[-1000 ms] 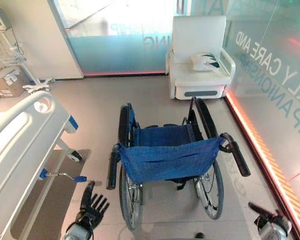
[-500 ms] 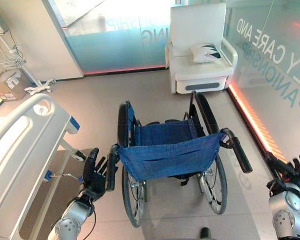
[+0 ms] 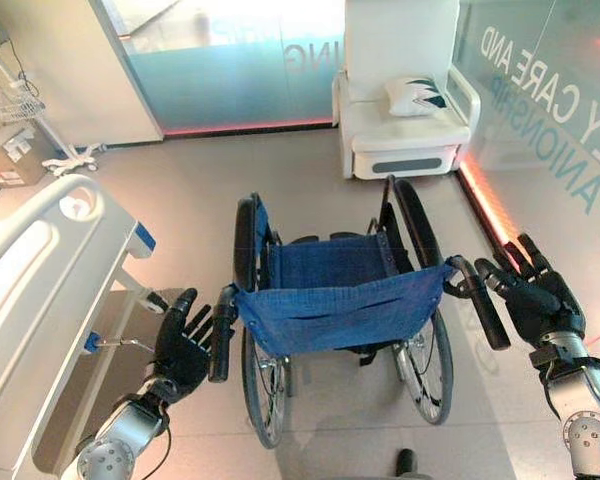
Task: Push the wheelchair next to the bed
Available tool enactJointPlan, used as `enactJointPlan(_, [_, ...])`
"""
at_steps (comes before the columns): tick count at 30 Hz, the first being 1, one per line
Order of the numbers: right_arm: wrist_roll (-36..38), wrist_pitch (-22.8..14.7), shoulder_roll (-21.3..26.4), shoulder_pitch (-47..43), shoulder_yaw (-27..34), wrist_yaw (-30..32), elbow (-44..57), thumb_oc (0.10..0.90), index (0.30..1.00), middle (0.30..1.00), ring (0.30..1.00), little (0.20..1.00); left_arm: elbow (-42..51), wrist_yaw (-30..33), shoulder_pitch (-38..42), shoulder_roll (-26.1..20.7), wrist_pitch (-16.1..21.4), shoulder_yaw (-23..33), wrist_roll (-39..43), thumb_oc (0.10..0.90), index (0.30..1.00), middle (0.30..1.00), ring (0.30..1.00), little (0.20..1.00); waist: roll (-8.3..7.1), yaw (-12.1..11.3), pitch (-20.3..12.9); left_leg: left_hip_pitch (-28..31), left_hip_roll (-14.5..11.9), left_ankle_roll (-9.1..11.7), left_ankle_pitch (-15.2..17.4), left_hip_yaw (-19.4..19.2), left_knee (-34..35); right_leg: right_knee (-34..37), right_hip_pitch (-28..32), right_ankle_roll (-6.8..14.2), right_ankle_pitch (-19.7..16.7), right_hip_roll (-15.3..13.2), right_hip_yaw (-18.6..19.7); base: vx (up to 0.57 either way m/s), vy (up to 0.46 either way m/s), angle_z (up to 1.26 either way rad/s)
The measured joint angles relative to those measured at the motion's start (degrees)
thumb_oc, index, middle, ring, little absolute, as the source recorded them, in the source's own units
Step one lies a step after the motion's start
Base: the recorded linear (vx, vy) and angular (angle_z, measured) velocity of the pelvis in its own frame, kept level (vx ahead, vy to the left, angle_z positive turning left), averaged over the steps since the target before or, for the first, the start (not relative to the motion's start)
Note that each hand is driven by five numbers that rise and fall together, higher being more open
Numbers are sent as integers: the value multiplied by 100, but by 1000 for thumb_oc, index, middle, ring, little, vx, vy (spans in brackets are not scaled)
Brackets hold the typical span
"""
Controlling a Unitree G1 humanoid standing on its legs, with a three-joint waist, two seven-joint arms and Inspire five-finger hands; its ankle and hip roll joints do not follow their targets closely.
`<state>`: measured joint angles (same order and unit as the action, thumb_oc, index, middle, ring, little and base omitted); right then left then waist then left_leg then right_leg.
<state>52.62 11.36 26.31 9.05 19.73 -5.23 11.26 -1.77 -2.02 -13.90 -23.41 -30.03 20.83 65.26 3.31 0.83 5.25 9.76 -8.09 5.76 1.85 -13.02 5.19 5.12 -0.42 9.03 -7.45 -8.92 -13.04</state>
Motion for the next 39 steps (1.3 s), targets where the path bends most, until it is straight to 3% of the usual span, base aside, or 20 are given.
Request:
enactJointPlan(7, [-106,117,694,259,81,-383,341,800,900,900,900,900,314,-4,-53,-231,-104,90,11,800,900,900,900,900,-131,9,36,-18,-3,1,0,-3,-1,-1,-16,1,1,4,-5,0,0,0])
enactJointPlan(13, [-726,346,835,518,437,-372,381,800,900,900,900,900,323,-4,-129,-345,-110,94,46,800,900,900,900,900,-223,40,33,-19,-1,2,1,-52,-1,-1,-44,2,-2,6,14,0,0,-3])
enactJointPlan(27, [-1627,1141,928,598,417,29,389,800,900,900,900,900,328,229,-151,-439,-160,83,148,800,900,900,900,900,-280,105,40,-6,0,3,1,-149,-2,-2,-66,5,-8,12,54,0,1,-1])
enactJointPlan(31, [-1453,1353,928,452,313,95,388,800,900,900,900,900,348,284,-148,-440,-157,75,307,800,900,900,900,900,-280,115,41,16,0,3,1,-156,-1,-2,-52,5,-9,12,53,8,0,-2])
enactJointPlan(39, [-679,1396,933,330,-196,272,375,800,900,900,900,900,348,393,-141,-439,-147,-198,307,800,900,900,900,900,-281,111,45,40,-6,7,-4,-149,-1,-1,-25,4,-10,12,36,11,-3,1])
